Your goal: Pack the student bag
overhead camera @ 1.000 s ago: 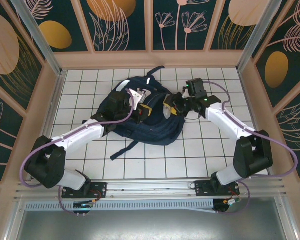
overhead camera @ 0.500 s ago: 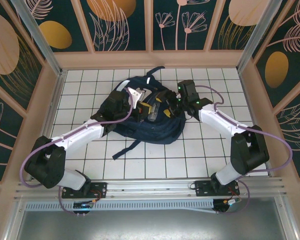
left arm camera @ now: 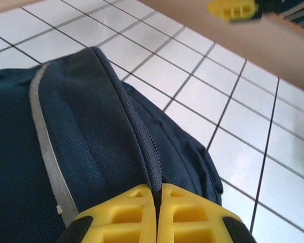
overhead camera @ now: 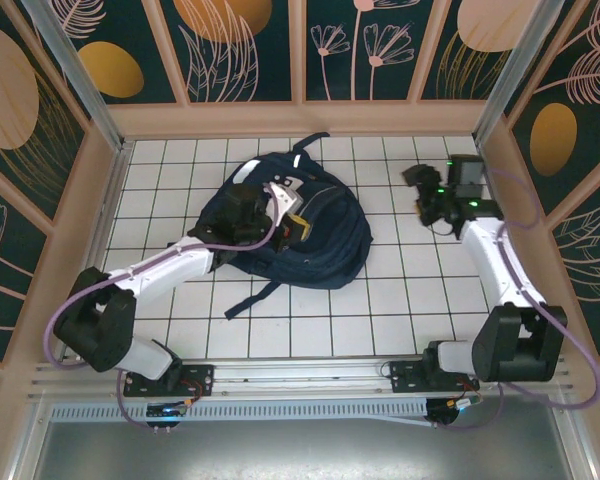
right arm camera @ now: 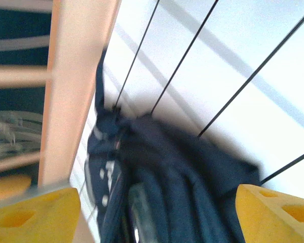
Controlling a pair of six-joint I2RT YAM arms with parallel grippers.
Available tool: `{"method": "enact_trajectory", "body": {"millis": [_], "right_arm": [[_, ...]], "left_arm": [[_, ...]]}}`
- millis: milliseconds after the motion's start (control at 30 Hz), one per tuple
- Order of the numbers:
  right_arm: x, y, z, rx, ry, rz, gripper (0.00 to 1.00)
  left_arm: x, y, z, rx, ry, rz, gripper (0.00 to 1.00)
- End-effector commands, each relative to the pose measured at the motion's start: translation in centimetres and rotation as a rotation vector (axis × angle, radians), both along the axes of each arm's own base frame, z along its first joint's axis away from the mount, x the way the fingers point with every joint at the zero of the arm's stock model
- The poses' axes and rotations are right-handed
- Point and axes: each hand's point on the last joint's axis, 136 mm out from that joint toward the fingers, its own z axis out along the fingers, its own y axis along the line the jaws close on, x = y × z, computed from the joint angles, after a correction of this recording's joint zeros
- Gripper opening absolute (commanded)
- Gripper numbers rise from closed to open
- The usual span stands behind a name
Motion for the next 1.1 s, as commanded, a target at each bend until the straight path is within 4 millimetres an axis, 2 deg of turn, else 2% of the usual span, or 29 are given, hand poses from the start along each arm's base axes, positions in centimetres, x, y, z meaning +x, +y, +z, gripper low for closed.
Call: {"method": "enact_trajectory", "body": {"millis": [0, 67, 100, 200, 233, 300, 367, 433, 467, 500, 567, 667, 767, 833, 900, 967, 1033, 1067], "right_arm": [[-2.2, -6.2, -1.0, -0.179, 0.059, -0.119, 0.81], [-2.8, -7.6, -0.6, -0.216, 0.055, -0.137, 0.81], [-3.1, -7.6, -0.5, -0.237, 0.054, -0.121, 0.81], [-3.6, -5.3, -1.3, -0.233, 0.066, -0.016, 0.81], [-3.8, -4.3, -2.0, -0.217, 0.075, 0.026, 0.81], [-3.9, -0.9, -3.0, -0.153, 0.045, 0.189, 0.79], [-4.3, 1.6, -4.2, -0.104, 0.056, 0.327, 0.77], [-4.8, 3.4, -5.6, -0.083, 0.096, 0.451, 0.77], [-5.0, 4.4, -6.2, -0.082, 0.115, 0.521, 0.76], [-5.2, 5.2, -6.6, -0.098, 0.136, 0.579, 0.75], [-5.4, 7.1, -7.5, -0.148, 0.164, 0.681, 0.74], [-5.1, 9.1, -8.6, -0.171, 0.191, 0.745, 0.74], [-4.6, 10.6, -9.4, -0.14, 0.187, 0.777, 0.71], [-4.3, 11.4, -9.8, -0.143, 0.18, 0.799, 0.69], [-3.9, 11.9, -10.4, -0.147, 0.187, 0.816, 0.66], [-3.3, 12.2, -10.7, -0.154, 0.179, 0.824, 0.6], [-2.7, 12.3, -10.8, -0.159, 0.165, 0.825, 0.56], [-2.5, 12.5, -10.9, -0.16, 0.16, 0.829, 0.55]], "left_arm": [[-2.1, -3.7, 1.4, 0.031, -0.174, -0.198, 0.0], [-3.2, -5.4, 0.0, 0.087, -0.229, -0.283, 0.0], [-3.7, -6.2, -0.4, 0.093, -0.229, -0.326, 0.0], [-3.8, -7.7, -1.1, 0.073, -0.187, -0.385, 0.0], [-3.7, -7.9, -1.0, 0.07, -0.187, -0.389, 0.04], [-2.6, -7.8, -0.3, 0.079, -0.227, -0.333, 0.25], [-1.9, -6.9, 1.4, 0.084, -0.331, -0.281, 0.38], [-2.4, -5.7, 3.0, 0.082, -0.441, -0.27, 0.65], [-3.0, -5.0, 3.2, 0.097, -0.489, -0.295, 0.95], [-3.4, -4.2, 2.6, 0.137, -0.514, -0.32, 0.99], [-3.2, -2.4, 0.6, 0.239, -0.491, -0.338, 0.99], [-2.6, 0.7, -2.8, 0.378, -0.403, -0.354, 0.99], [-2.4, 2.6, -6.3, 0.529, -0.42, -0.395, 0.99], [-1.3, 3.4, -7.8, 0.612, -0.458, -0.398, 0.98], [0.1, 3.9, -9.0, 0.697, -0.491, -0.394, 0.91], [2.1, 4.1, -9.6, 0.756, -0.518, -0.365, 0.74], [4.0, 3.9, -10.0, 0.791, -0.563, -0.324, 0.64], [4.3, 3.7, -10.4, 0.804, -0.576, -0.338, 0.63]]}}
